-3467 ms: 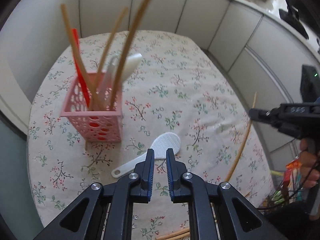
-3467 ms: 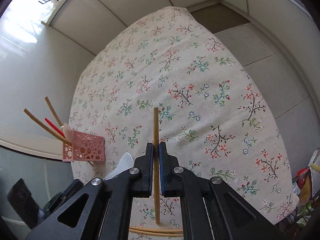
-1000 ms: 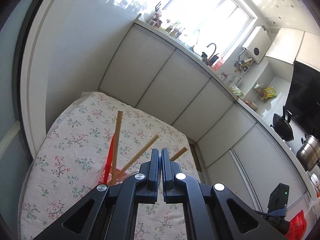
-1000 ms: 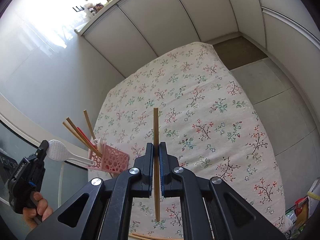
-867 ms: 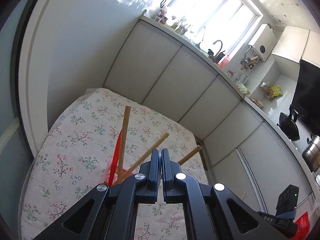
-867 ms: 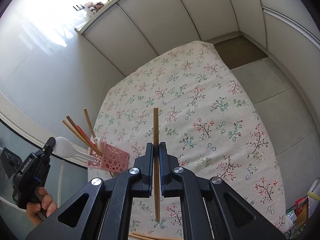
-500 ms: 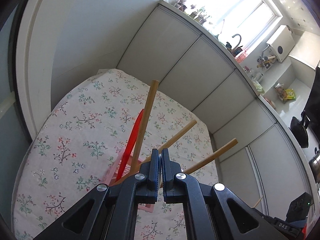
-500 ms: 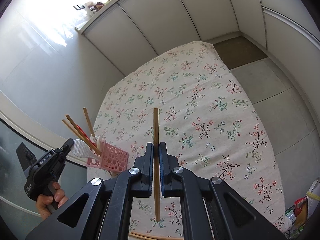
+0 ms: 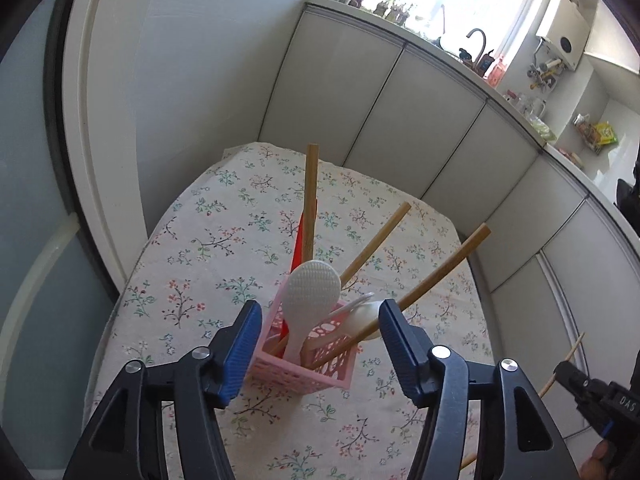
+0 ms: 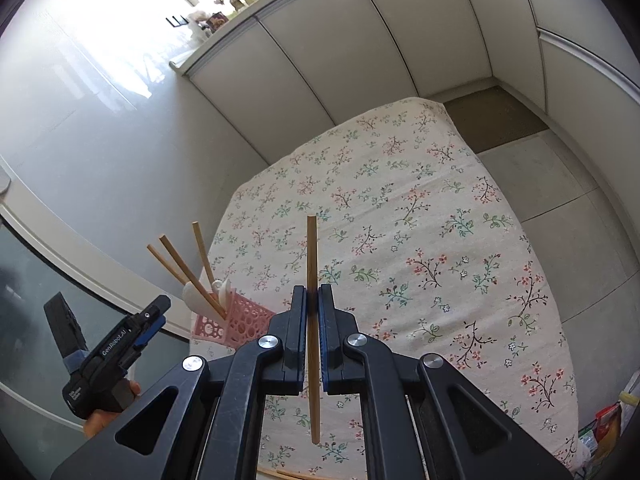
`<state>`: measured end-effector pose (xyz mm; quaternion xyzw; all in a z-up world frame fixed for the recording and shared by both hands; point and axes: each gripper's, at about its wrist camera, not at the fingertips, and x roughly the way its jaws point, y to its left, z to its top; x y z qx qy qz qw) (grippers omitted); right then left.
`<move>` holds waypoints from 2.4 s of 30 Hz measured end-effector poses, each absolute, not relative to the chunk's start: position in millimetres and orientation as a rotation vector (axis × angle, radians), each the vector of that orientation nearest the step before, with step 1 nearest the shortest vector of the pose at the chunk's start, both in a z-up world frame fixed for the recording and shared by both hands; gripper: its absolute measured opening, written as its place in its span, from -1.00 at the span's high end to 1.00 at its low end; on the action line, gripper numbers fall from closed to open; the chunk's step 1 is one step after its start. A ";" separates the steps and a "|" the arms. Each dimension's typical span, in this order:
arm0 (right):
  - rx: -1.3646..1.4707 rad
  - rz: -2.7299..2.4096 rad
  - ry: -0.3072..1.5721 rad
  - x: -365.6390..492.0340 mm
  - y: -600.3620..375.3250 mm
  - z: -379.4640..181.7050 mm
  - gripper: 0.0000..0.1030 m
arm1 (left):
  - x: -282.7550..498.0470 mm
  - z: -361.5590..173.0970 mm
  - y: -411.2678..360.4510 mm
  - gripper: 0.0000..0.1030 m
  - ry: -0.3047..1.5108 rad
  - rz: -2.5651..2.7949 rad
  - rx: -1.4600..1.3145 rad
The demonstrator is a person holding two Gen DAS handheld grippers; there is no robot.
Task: Organize utensils
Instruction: 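Carry the rice paddle into the pink basket and open the left gripper while the right carries the chopstick, then lower the upright chopstick into the pink basket and open the right gripper, then move both grippers over to the two loose wooden chopsticks on the cloth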
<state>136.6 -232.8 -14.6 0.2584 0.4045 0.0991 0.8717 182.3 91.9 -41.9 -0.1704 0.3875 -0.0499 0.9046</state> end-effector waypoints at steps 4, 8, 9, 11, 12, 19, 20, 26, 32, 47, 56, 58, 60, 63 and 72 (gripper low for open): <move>0.540 0.234 0.810 134.6 -223.3 -3.3 0.89 | 173.4 -48.9 90.5 -0.43 0.854 -0.053 -0.259; 0.526 0.246 0.768 131.4 -212.3 8.6 0.89 | 165.9 -59.0 90.1 -0.56 0.927 -0.039 -0.193; 0.519 0.248 0.755 130.4 -208.6 12.1 0.89 | 163.4 -60.8 89.9 -0.60 0.939 -0.042 -0.181; 0.505 0.259 0.731 129.5 -199.8 19.2 0.89 | 157.6 -65.3 90.8 -0.67 0.966 -0.048 -0.160; 0.500 0.265 0.717 129.1 -195.3 22.9 0.89 | 155.7 -67.2 91.7 -0.68 0.982 -0.048 -0.151; 0.449 0.302 0.602 126.1 -159.0 49.4 0.89 | 153.4 -91.9 114.8 -0.69 1.089 0.009 -0.159; 0.436 0.306 0.586 125.9 -153.0 53.1 0.89 | 153.8 -95.0 119.7 -0.69 1.105 0.016 -0.170; 0.310 0.301 0.439 128.3 -109.0 79.8 0.89 | 155.4 -101.6 137.4 -0.69 1.134 0.030 -0.214; 0.182 0.301 0.375 142.1 -60.2 75.5 0.90 | 158.3 -102.2 139.4 -0.69 1.144 0.017 -0.234; 0.060 0.265 0.470 189.2 -19.9 11.7 0.89 | 162.6 -104.7 143.8 -0.69 1.153 0.010 -0.245; 0.259 0.368 0.532 177.2 -65.8 25.2 -0.08 | 161.5 -102.1 135.7 -0.69 1.141 -0.014 -0.224; 0.263 0.365 0.546 169.9 -78.3 32.4 -0.08 | 160.9 -101.2 130.9 -0.69 1.138 -0.028 -0.213; 0.258 0.356 0.576 161.2 -91.9 36.2 -0.08 | 159.8 -100.9 123.9 -0.69 1.139 -0.045 -0.193; 0.246 0.310 0.656 149.5 -113.9 32.9 -0.10 | 157.1 -102.1 112.6 -0.69 1.151 -0.076 -0.162; 0.194 0.195 0.946 116.4 -182.3 -15.9 -0.13 | 141.9 -109.1 71.8 -0.69 1.191 -0.179 -0.077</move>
